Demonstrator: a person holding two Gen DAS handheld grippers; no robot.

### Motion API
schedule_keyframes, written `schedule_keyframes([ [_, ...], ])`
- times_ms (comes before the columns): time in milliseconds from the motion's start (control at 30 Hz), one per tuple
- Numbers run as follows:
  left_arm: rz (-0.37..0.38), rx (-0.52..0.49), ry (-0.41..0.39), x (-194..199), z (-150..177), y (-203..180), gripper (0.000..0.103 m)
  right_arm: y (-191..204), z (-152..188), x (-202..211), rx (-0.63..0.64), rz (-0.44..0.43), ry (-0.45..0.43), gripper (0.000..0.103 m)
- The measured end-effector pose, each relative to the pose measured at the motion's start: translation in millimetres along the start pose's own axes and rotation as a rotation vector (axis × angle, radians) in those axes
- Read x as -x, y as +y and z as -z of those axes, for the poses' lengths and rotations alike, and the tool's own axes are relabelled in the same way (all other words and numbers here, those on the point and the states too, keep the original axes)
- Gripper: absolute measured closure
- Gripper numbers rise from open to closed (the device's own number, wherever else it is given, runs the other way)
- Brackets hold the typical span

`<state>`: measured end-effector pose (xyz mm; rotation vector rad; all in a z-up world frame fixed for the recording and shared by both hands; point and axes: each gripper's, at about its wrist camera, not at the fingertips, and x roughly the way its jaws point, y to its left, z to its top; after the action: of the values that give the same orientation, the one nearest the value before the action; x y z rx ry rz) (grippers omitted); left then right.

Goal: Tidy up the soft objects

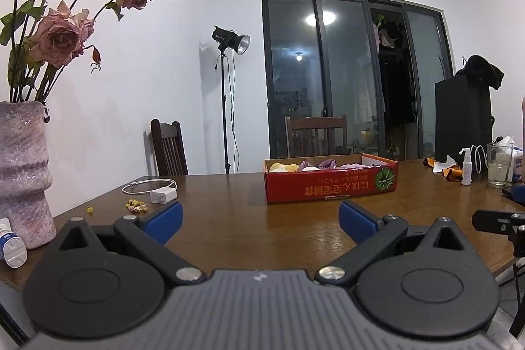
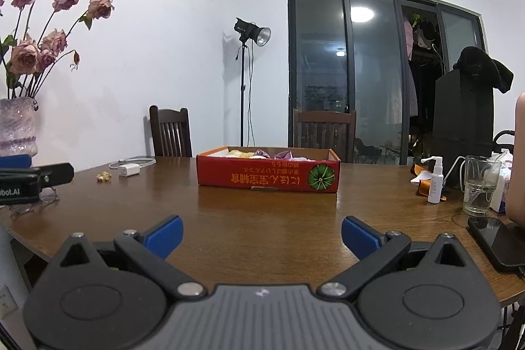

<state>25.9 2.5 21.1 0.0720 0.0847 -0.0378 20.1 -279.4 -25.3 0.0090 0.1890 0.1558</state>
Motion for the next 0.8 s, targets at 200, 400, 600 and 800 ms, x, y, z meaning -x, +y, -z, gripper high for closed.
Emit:
schedule_keyframes([
  [200,0.000,0.002,0.002,0.0,0.2,0.0,0.000,0.0,1.3,2.6,0.000,0.001,-0.012,0.000],
  [400,0.002,0.002,0.007,-0.6,0.8,0.0,0.000,3.5,2.3,1.2,0.001,0.004,-0.004,0.000],
  [600,0.001,0.002,0.009,-1.0,1.1,0.6,0.000,3.2,1.8,1.4,-0.002,0.005,-0.003,0.000],
  [800,0.006,0.004,0.006,-0.9,1.4,1.2,0.000,3.5,1.9,3.2,-0.004,0.007,-0.012,0.000],
])
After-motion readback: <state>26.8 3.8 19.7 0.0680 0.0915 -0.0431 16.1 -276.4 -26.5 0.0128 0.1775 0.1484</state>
